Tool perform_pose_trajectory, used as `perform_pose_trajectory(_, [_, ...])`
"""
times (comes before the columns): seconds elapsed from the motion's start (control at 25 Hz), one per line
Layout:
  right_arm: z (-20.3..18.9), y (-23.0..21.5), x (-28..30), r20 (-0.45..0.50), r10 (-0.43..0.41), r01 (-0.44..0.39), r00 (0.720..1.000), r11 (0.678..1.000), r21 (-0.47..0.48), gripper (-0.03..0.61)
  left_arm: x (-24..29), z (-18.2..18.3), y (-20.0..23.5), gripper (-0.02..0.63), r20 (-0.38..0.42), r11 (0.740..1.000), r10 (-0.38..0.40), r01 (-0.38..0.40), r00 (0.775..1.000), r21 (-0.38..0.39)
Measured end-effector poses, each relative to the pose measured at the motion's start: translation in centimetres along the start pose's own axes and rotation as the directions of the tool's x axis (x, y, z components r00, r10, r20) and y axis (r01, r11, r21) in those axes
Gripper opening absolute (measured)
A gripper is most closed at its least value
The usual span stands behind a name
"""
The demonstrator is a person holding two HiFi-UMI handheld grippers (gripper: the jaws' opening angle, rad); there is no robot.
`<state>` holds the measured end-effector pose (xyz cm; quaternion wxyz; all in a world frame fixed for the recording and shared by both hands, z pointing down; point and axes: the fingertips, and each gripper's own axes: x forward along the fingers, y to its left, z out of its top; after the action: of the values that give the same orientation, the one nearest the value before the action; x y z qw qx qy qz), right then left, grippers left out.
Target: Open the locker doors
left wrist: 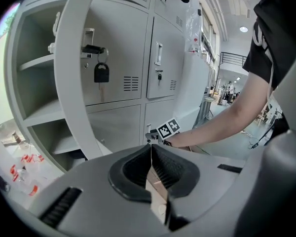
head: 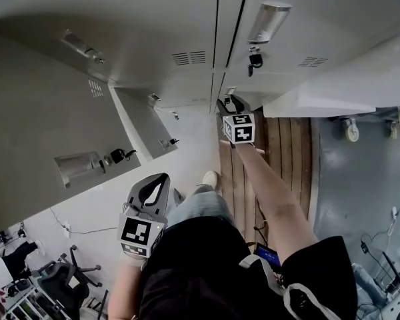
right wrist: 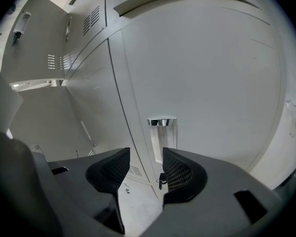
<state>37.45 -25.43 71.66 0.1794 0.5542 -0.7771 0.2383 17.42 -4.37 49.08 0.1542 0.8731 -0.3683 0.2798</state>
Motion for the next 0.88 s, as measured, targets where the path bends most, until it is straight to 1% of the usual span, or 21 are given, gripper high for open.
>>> perform_pose_trajectory(0.2, [0.1,-0.5,1.6,-0.018,-0.015,0.015,1.0,1.0,-0.01,0.216,-0.4,-0.6,0.6,0.018,-0.005,1.0,0.021,-0.022,1.0,-0.019])
perform_pose_trajectory(0.36, [0.9,-0.8,2.5,-0.014,-0.017,0.017,1.0,1.0,-0.004,0.218,-0.7,-1.1,0.9,0.018,-0.016,0.999,0.036,-0.036,0.999,-0.036])
perform_pose_trajectory(0.56, [1.4,-0.4,3.2,-0.013,-0.018,0.018,1.0,1.0,-0.01,0.219,-1.2,-1.3,1.1,0.018,-0.009,0.998,0.045,-0.045,0.999,-0.044])
perform_pose_trajectory(0.72, [1.5,-0.5,3.3,0.004,-0.038,0.038,0.999,0.999,0.036,0.219,-1.4,-1.3,0.9,0.018,-0.009,0.998,0.043,-0.044,0.999,-0.038])
perform_pose_trajectory(0.88, [1.5,-0.7,3.1,-0.005,-0.043,0.043,0.999,0.997,0.067,0.216,-1.5,-1.5,0.7,0.018,-0.007,0.999,0.039,-0.039,0.999,-0.035])
